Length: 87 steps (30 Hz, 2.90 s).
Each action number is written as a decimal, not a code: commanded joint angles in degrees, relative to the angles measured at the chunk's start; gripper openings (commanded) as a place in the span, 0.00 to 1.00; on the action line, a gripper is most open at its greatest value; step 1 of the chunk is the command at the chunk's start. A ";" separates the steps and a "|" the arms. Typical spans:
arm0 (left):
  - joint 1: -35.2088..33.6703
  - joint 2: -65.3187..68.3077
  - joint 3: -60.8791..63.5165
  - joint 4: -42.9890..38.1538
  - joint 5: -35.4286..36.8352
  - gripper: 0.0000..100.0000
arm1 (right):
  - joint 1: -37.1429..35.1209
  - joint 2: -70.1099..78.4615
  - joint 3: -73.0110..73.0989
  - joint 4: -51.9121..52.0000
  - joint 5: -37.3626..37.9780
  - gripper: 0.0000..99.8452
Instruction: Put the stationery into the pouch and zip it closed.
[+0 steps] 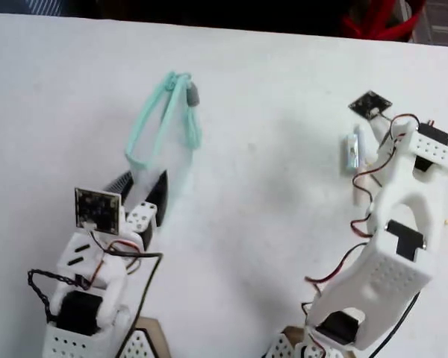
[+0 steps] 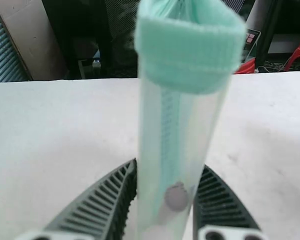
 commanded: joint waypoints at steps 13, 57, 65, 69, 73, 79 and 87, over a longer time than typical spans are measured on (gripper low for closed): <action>0.31 0.40 0.09 -0.97 -2.46 0.17 | 0.48 5.32 -2.37 -6.29 2.29 0.10; 0.13 0.40 1.76 -0.53 -2.81 0.17 | 5.41 -67.65 25.76 13.05 -5.71 0.02; 0.13 0.40 1.76 -0.62 -2.81 0.17 | -3.74 -93.14 43.43 6.29 -14.42 0.02; 0.13 0.40 1.76 -0.62 -2.81 0.17 | -10.95 -95.08 37.01 10.59 -25.67 0.02; 0.13 0.40 1.76 -0.70 -2.81 0.17 | -22.73 -95.08 28.31 13.58 -38.68 0.02; 0.13 0.40 1.76 -0.79 -2.81 0.17 | -43.47 -95.08 15.82 6.29 -56.88 0.02; 0.13 0.40 1.76 -0.70 -2.81 0.17 | -59.03 -89.10 13.36 -22.64 -67.43 0.02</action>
